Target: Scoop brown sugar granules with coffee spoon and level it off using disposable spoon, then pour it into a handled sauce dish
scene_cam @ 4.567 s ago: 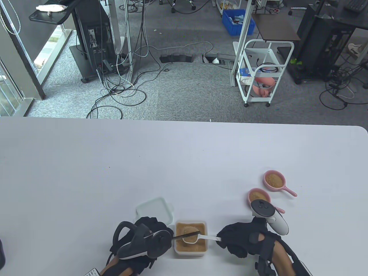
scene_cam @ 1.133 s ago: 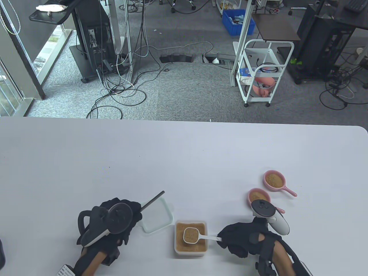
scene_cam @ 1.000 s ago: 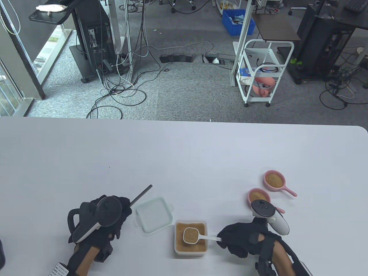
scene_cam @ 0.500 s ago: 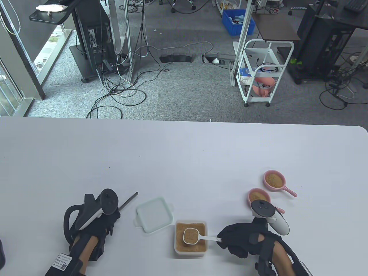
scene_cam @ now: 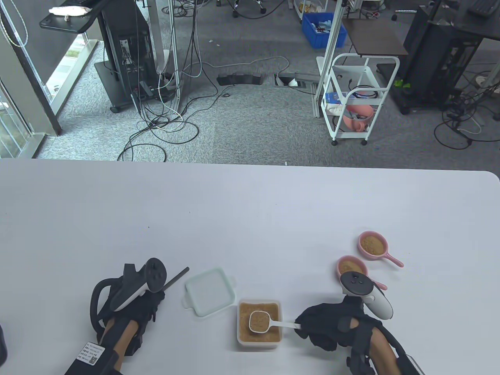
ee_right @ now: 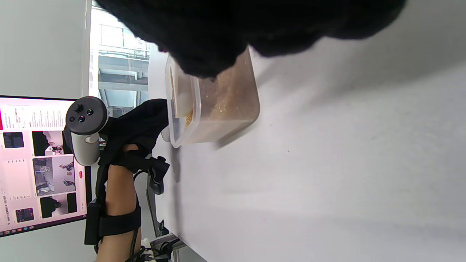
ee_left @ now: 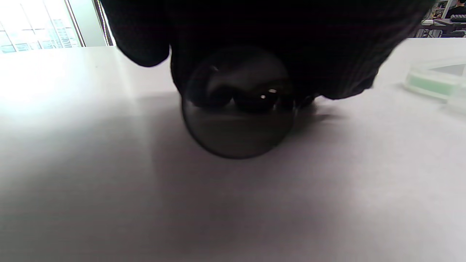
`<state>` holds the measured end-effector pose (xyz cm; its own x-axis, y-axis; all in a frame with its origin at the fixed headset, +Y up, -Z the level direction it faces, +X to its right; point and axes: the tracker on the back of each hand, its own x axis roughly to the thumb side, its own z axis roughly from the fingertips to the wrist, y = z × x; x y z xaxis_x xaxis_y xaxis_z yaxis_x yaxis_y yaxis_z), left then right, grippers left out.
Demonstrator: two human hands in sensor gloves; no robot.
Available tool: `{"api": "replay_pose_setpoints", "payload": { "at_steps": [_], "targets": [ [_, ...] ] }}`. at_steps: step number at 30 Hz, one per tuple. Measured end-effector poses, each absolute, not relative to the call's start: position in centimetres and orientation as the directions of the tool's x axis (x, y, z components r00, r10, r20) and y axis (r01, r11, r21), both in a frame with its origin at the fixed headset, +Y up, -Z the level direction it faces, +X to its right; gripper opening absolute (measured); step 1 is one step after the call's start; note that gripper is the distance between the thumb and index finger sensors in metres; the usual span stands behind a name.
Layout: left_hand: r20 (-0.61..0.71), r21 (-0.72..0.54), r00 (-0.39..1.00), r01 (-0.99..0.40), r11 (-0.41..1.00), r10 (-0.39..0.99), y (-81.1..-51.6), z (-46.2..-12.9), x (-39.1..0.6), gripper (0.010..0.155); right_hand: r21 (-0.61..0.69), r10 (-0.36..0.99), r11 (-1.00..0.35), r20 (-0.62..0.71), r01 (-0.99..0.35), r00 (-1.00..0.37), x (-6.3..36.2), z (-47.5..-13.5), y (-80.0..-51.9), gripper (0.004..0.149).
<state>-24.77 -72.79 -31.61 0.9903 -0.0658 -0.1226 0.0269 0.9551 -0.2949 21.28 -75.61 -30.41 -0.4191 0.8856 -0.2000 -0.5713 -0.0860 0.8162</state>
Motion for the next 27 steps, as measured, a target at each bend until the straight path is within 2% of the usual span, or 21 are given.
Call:
{"api": "replay_pose_setpoints", "payload": {
  "at_steps": [15, 22, 27],
  "targets": [
    [-0.14, -0.284, 0.989, 0.003, 0.959, -0.045, -72.2, -31.3, -25.4, 0.049, 0.817, 0.886, -0.087, -0.198, -0.571, -0.418, 21.3, -30.4, -75.6, 0.045],
    [-0.118, -0.199, 0.993, -0.053, 0.979, 0.03, -70.5, -30.5, -25.2, 0.062, 0.815, 0.89, -0.087, -0.196, -0.573, -0.413, 21.3, -30.4, -75.6, 0.045],
    [-0.048, -0.101, 0.994, -0.104, 0.989, 0.1, -69.1, -29.6, -23.9, 0.069, 0.812, 0.892, -0.088, -0.193, -0.577, -0.408, 21.3, -30.5, -75.5, 0.045]
  ]
}}
